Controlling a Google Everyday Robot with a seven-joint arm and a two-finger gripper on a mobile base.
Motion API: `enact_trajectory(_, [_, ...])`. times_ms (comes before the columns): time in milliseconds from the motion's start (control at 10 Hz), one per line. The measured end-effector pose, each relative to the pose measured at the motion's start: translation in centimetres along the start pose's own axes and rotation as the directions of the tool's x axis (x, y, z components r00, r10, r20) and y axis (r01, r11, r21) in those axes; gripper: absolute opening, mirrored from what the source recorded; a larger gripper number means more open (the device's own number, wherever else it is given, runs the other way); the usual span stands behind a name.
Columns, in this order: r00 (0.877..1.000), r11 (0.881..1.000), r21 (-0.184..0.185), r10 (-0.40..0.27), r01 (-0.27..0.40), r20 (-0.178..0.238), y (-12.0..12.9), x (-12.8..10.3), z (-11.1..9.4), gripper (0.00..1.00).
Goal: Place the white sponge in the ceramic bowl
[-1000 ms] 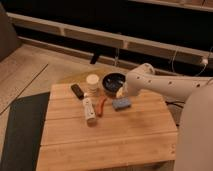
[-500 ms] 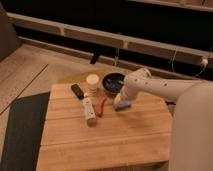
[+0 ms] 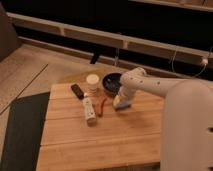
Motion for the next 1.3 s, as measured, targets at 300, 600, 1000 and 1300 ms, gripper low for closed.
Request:
enact_trajectory(300, [0.998, 0.999, -0.025, -0.041, 0.039, -0.056, 0.5, 0.0, 1.8, 0.65])
enact_trajectory(600, [0.992, 0.997, -0.058, -0.055, 0.049, -0.111, 0.7, 0.7, 3.3, 0.42])
enact_trajectory(1000, [0.995, 0.999, -0.032, 0.01, -0.013, -0.102, -1.2, -0.3, 1.9, 0.01])
enact_trajectory(1300, [0.998, 0.998, 0.031, 0.059, -0.06, 0.016, -1.8, -2.8, -3.3, 0.0])
